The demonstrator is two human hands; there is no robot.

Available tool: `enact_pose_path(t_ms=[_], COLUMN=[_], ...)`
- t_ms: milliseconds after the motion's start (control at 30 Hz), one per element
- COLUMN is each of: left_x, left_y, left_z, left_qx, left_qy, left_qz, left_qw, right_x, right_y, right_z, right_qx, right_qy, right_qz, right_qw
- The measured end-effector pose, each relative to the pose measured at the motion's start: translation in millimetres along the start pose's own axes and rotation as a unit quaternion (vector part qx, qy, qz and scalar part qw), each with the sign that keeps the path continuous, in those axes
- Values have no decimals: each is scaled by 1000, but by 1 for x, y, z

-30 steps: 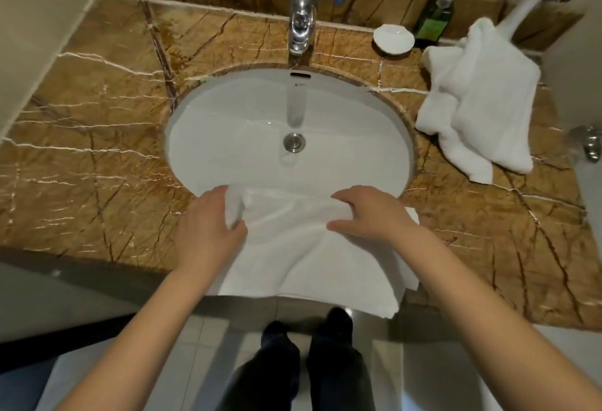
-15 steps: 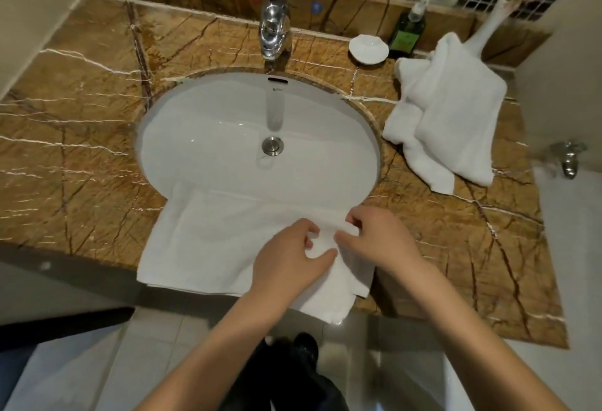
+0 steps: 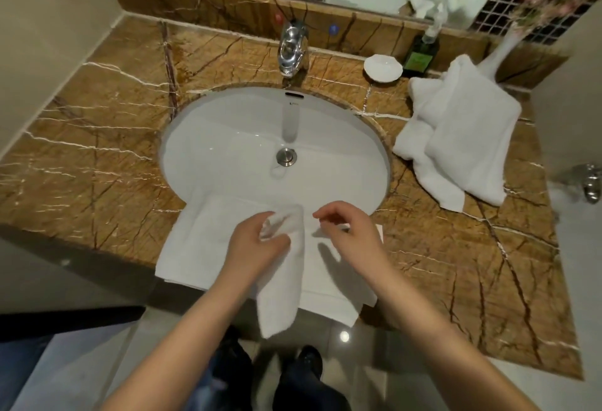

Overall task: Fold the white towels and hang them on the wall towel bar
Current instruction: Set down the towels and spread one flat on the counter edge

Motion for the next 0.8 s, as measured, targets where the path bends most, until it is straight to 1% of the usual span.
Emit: enact_pose_path(t_ms=[67,100,233,267,333,433,467,533,567,600,667,700,733,800], left_x=[24,36,82,92,105,108,104,90,82,75,71,73,76,76], left_y=[-5,-8,-27,-30,-35,-35,-35,-34,-34,-34,-42,-52,-65,-101], left_z=[-1,-2,-11,-14,-20,-28,-31,-31,-30,-28,-19,-12,-3,14], left_qx=[6,11,13,12,11,-4,-17,-62,-80,-95,-96,-85,-75,-87], left_qy=[24,27,42,47,42,7,-18,-81,-118,-171,-266,-287,-283,-239], left_qz=[18,22,37,33,7,-59,-82,-138,-180,-233,-356,-384,-372,-267], left_qw=[1000,999,998,998,999,998,996,985,973,953,890,873,881,930], right_x=[-19,-30,-79,-91,-112,-126,-126,-120,-118,-117,-116,-118,-121,-128], right_y=[9,16,27,27,27,17,11,-3,-8,-11,-12,-10,-7,0], right_z=[8,10,2,-3,-12,-19,-19,-17,-16,-12,-7,-6,-5,-4], right_qx=[7,10,10,-1,-54,-146,-168,-207,-230,-253,-283,-292,-294,-281], right_qy=[81,98,100,97,67,-27,-42,-31,-14,16,99,135,157,179], right_qz=[23,34,57,62,75,96,91,61,49,43,32,33,45,79], right_qw=[996,995,993,993,993,984,981,976,972,966,954,946,942,940])
Point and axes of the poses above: each hand's wrist, its own y-axis away from the middle knuckle, its own x-axis out of the back of the hand, z = x × y, the point moved 4 cm from there along -y, towards the middle knuckle, and after that the axes turned 2 degrees about -y, right-handed, at the moved point
